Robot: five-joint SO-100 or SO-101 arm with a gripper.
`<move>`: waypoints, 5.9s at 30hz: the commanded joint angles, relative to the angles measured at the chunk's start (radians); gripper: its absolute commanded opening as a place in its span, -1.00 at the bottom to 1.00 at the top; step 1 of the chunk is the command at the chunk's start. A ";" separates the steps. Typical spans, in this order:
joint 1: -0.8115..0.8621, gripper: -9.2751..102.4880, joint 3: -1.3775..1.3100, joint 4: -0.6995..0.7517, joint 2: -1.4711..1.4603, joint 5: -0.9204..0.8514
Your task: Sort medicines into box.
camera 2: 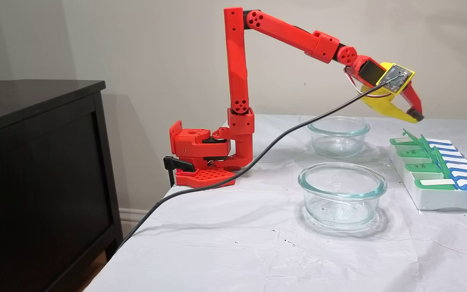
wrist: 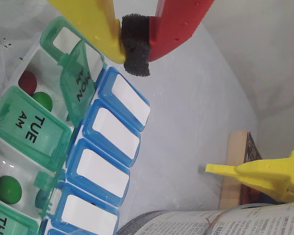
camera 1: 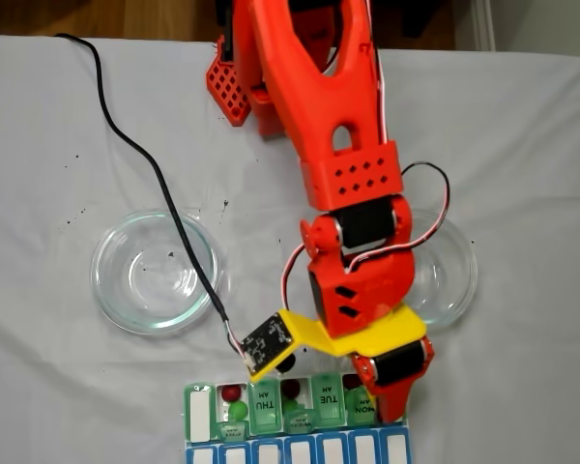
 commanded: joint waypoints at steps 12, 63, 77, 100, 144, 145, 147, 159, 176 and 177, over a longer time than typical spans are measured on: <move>0.012 -0.84 -0.055 0.005 -0.005 -0.078; 0.218 -0.84 -0.008 0.051 0.304 -0.034; 0.202 -0.84 -0.051 -0.061 0.083 -0.009; 0.192 -0.84 -0.021 -0.069 0.037 0.021; 0.207 -0.84 -0.127 0.307 -0.107 0.061; 0.209 -0.84 -0.117 0.298 -0.109 0.057; 0.212 -0.84 -0.089 0.267 -0.112 0.048; 0.232 -0.84 -0.041 0.196 -0.164 -0.006; 0.169 -0.84 0.121 0.078 -0.164 -0.337; 0.169 -0.84 0.117 0.081 -0.178 -0.347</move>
